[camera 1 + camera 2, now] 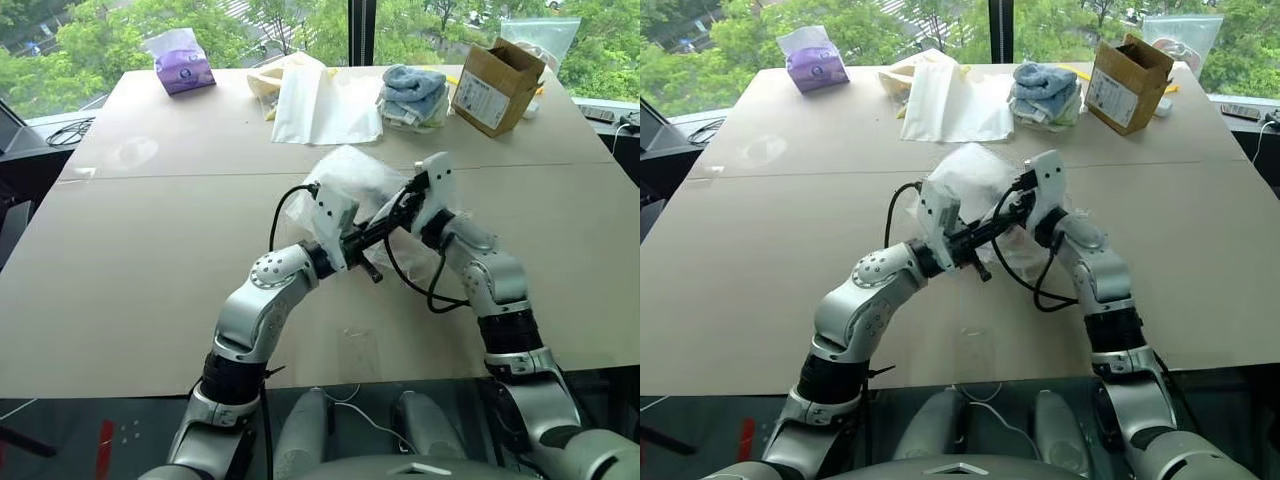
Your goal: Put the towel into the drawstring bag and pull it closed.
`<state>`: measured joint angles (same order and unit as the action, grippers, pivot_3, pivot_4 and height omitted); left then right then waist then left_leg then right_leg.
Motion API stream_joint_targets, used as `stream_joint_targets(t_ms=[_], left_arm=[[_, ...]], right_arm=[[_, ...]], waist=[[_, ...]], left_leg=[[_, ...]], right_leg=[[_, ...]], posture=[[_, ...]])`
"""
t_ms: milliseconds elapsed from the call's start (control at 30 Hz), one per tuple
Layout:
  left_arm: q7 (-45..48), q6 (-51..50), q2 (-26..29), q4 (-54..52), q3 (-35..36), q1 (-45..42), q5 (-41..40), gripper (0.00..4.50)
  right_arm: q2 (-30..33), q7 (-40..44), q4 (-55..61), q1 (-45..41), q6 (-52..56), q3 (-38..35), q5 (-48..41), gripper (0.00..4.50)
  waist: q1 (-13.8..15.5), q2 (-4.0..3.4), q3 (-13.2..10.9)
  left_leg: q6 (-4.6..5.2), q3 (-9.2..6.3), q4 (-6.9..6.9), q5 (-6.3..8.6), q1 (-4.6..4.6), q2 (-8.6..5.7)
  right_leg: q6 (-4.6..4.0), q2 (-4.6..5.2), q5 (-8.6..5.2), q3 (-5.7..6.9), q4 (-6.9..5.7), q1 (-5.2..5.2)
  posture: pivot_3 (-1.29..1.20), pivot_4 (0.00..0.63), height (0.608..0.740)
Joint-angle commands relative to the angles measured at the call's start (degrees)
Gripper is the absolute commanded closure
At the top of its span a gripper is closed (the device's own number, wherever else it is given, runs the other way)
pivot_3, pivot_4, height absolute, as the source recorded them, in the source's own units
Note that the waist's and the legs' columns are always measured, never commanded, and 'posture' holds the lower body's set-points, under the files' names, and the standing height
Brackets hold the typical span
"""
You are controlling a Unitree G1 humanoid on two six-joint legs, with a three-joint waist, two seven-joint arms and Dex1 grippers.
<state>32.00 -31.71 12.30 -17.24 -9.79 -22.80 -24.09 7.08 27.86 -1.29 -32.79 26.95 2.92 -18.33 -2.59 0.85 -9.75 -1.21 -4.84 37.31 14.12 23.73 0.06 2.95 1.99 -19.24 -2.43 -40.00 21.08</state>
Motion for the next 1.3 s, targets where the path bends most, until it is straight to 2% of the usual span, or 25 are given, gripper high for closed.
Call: stream_joint_targets(t_ms=[33,133,500,667,833,967,1300], left_arm=[[-7.5,2.6,-0.1,1.7,8.9,-3.9,1.8,4.5],[-9.9,2.9,-0.9,2.3,9.6,-4.6,1.5,4.5],[-11.8,4.3,-1.2,1.6,10.4,-4.3,2.8,4.5],[-11.3,4.2,-0.7,0.5,9.7,-3.2,2.9,4.5],[-10.3,4.1,0.4,-0.2,8.0,-2.1,3.2,4.5],[-10.4,3.9,0.3,-1.0,7.6,-1.6,2.9,4.5],[-10.8,3.7,-0.2,-0.8,8.2,-1.4,2.7,4.5]], right_arm=[[3.6,8.9,8.5,3.6,4.5,7.3,-2.6,1.63],[6.9,9.2,9.8,4.7,5.4,9.2,-0.8,1.63],[5.3,5.3,5.9,4.8,6.1,6.5,-0.4,1.63],[2.2,3.7,5.9,4.5,7.4,4.6,-1.7,1.63],[-5.6,-3.8,7.3,4.2,16.1,-2.6,-8.1,1.63],[-8.7,-7.3,8.7,4.7,21.3,-5.5,-11.1,1.63],[-5.2,-5.5,11.1,6.2,19.6,-0.1,-8.3,1.63]], waist=[[0.1,-0.01,0.0],[0.2,0.0,0.0],[0.2,0.0,0.0],[0.2,0.0,0.0],[0.1,-0.02,0.0],[0.2,-0.02,0.0],[0.1,-0.04,0.0]], left_leg=[[0.0,0.0,0.0,0.0,0.01,0.0],[0.01,0.01,0.04,0.0,0.02,-0.02],[0.01,0.02,0.05,0.0,0.02,-0.01],[0.01,0.02,0.04,0.0,0.01,-0.01],[0.0,0.0,0.03,0.0,0.0,0.01],[0.0,0.02,0.03,0.0,0.01,-0.01],[0.01,0.02,0.04,0.0,0.0,-0.02]], right_leg=[[0.0,0.0,0.0,0.0,0.0,0.0],[0.0,0.02,0.0,-0.01,0.02,-0.02],[0.0,0.02,0.0,-0.02,0.01,-0.02],[0.0,0.0,0.0,-0.02,0.0,-0.01],[0.0,0.0,0.0,-0.02,-0.02,-0.01],[0.0,0.02,0.0,-0.03,-0.02,0.0],[0.0,0.0,0.0,-0.02,-0.03,0.0]], posture=[[0.0,0.15,0.74],[0.0,0.15,0.74],[0.0,0.15,0.74],[0.0,0.15,0.74],[0.0,0.15,0.74],[0.0,0.15,0.74],[0.0,0.15,0.74]])
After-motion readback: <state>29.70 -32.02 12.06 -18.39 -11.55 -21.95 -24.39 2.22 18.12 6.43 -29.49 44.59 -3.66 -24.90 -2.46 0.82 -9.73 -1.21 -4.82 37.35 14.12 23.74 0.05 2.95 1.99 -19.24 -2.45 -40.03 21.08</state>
